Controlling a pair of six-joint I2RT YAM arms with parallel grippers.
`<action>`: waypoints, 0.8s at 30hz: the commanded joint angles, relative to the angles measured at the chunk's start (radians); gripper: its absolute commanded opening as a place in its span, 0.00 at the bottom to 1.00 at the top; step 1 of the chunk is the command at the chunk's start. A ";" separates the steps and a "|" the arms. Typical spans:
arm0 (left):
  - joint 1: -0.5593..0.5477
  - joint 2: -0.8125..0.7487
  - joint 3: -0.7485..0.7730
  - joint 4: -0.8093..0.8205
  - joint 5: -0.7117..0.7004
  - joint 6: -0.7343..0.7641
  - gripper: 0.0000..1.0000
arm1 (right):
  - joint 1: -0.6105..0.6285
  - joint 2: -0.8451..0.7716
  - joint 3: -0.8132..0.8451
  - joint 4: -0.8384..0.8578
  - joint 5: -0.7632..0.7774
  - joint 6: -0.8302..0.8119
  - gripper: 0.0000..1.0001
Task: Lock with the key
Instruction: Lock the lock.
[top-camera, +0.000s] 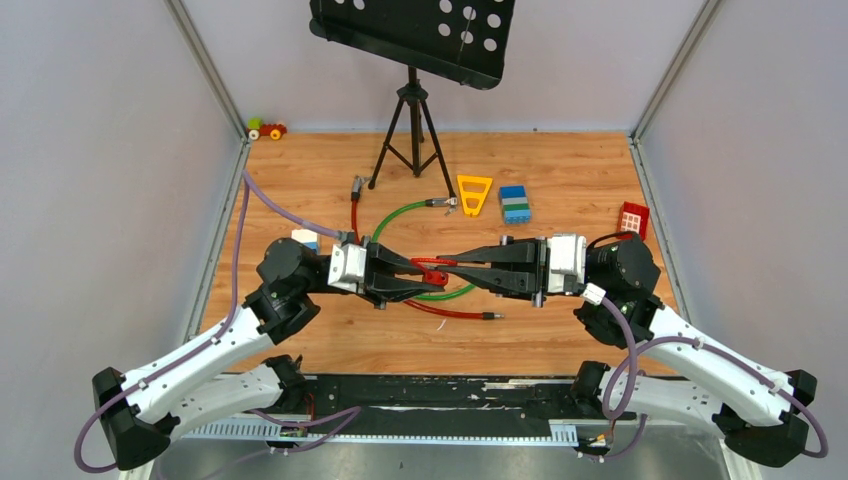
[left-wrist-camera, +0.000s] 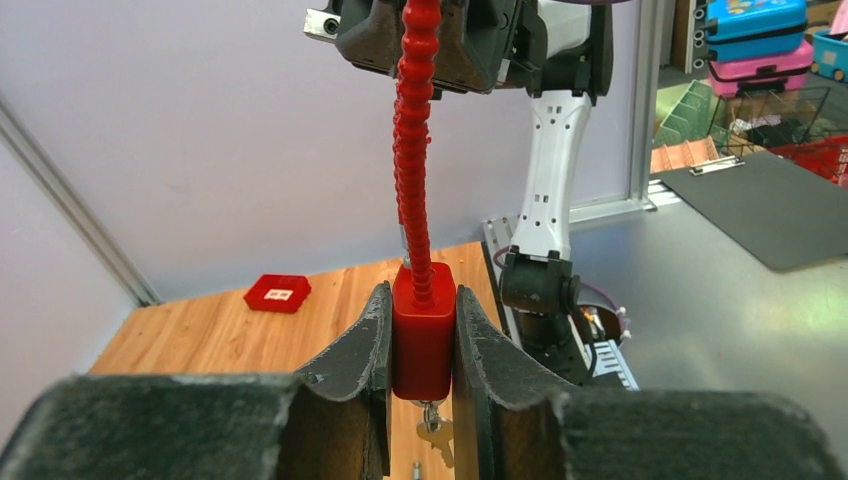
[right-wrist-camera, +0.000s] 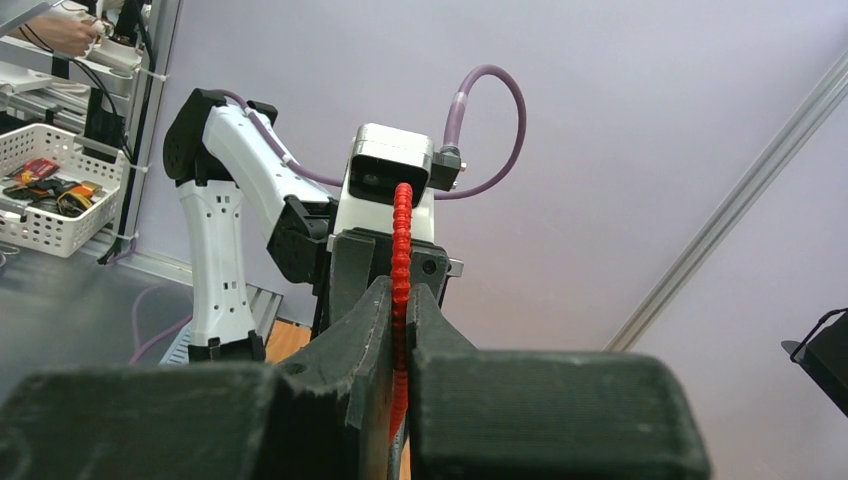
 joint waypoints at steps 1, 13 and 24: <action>-0.005 0.000 -0.004 0.003 0.029 0.014 0.00 | 0.007 -0.003 0.040 -0.004 0.020 -0.020 0.00; -0.004 -0.014 -0.005 -0.015 -0.010 0.038 0.00 | 0.008 -0.030 0.029 -0.042 0.031 -0.020 0.00; -0.004 -0.011 -0.001 -0.011 -0.011 0.032 0.00 | 0.008 -0.004 0.006 0.013 0.025 0.010 0.00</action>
